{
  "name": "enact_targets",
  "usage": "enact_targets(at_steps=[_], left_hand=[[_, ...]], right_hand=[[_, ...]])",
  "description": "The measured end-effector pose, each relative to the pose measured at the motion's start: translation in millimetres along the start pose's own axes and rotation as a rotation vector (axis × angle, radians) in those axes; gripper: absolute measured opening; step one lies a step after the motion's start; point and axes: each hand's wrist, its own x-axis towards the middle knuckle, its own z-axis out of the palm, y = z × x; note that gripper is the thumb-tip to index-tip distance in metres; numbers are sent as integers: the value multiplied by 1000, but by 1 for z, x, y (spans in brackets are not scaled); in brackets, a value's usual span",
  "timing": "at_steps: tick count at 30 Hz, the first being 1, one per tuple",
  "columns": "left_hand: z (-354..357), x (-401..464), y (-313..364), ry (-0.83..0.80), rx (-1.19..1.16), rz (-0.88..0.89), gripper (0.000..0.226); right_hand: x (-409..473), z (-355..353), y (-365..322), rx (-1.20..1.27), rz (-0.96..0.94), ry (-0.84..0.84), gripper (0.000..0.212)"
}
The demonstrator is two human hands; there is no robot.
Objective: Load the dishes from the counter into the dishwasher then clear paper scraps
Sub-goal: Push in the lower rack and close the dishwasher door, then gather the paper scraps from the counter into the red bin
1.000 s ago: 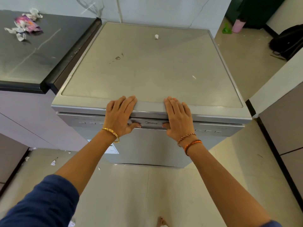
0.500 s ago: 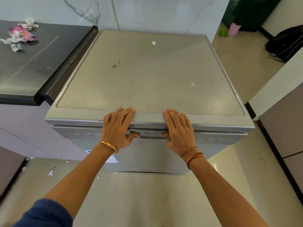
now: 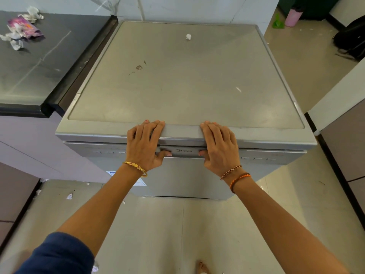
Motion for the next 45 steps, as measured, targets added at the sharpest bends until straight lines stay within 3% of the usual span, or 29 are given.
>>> enact_targets(at_steps=[3,7,11,13,20,24,27,30,33,36,40,45], left_hand=[[-3,5,1,-48,-9,-42,71],[-27,14,17,-277,-6,-170,85],[-52,31,35,-482,-92,-373,63],[-60,35,32,-517,-93,-367,57],[-71,33,21,-617,-139,-325,75],[-63,25,4,-512,-257,-263,59],[-62,20,-28,-397,-359,-115,39],[-63,16,-75,-370,-282,-61,61],[-66,11,-120,-296,-197,-26,60],[-78,0,-182,-216,-239,-140,44],[-94,-21,-278,-50,-408,-537,23],[-95,-39,-371,73,-489,-749,17]], right_hand=[[6,-2,-1,-22,53,5,81],[15,-17,-16,-65,186,-137,71],[36,-45,-26,22,266,-372,47],[41,-54,-18,120,255,-484,46],[45,-64,-7,269,326,-529,53],[52,-61,-4,471,463,-388,41],[70,-56,-4,504,583,-402,40],[93,-40,-23,716,657,-284,42],[133,-17,-74,869,692,-138,18],[187,11,-145,1016,721,-6,13],[247,44,-234,1109,717,124,14],[303,82,-313,1110,620,61,15]])
